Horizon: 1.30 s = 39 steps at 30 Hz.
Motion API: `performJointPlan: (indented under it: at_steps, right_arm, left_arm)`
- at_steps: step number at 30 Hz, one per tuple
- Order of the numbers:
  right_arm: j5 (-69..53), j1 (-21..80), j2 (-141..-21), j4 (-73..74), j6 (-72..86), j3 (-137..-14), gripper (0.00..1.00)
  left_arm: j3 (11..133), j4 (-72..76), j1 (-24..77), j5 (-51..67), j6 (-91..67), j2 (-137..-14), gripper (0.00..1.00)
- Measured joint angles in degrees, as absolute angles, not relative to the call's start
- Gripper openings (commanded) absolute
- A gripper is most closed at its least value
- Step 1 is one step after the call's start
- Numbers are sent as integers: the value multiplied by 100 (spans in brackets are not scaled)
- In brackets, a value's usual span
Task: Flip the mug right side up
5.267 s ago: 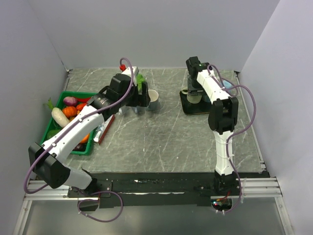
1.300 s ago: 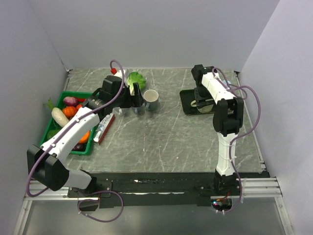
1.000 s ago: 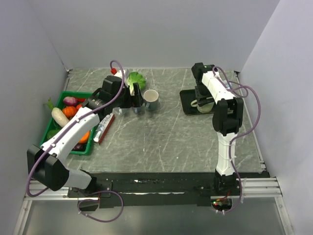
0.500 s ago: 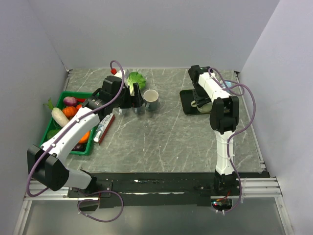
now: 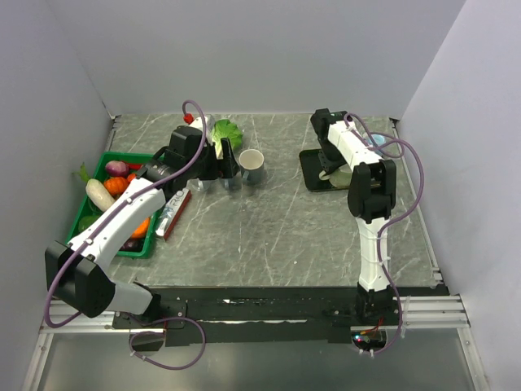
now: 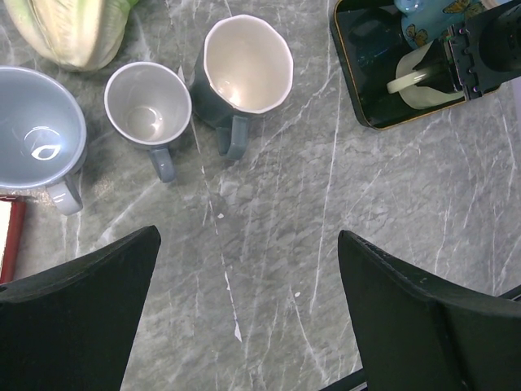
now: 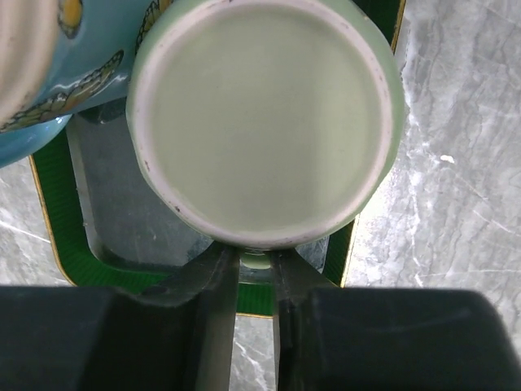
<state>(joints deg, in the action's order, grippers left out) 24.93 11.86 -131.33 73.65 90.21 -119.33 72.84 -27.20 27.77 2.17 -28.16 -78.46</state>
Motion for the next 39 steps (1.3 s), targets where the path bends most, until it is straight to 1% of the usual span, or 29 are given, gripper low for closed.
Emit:
performJointPlan:
  at_steps: [6, 11, 17, 24, 28, 32, 39]
  right_arm:
    - [2495, 1186, -13128, 7306, 8943, -11900, 0]
    - [2515, 1203, -12884, 6919, 8733, -11489, 0]
    - [2386, 1197, -12175, 6156, 8377, -10499, 0]
    - [1927, 1227, -10715, 4834, 7662, -8960, 0]
    - [1474, 1253, -9727, 4021, 7185, -8270, 0]
    - [666, 1286, -8827, 3151, 6788, -7655, 0]
    - [-974, 1441, -7887, 1750, 6611, -6906, 0]
  left_arm:
    - [7240, -2724, 2764, 222, -2818, -7846, 96]
    - [7238, -2722, 2757, 274, -2832, -7846, 96]
    - [7238, -2722, 2757, 412, -2923, -7846, 96]
    - [7240, -2716, 2755, 617, -3052, -7846, 96]
    - [7240, -2705, 2755, 749, -3135, -7832, 96]
    - [7244, -2587, 2755, 1037, -3301, -7756, 96]
    - [7247, -1806, 2751, 2010, -3879, -7596, 96]
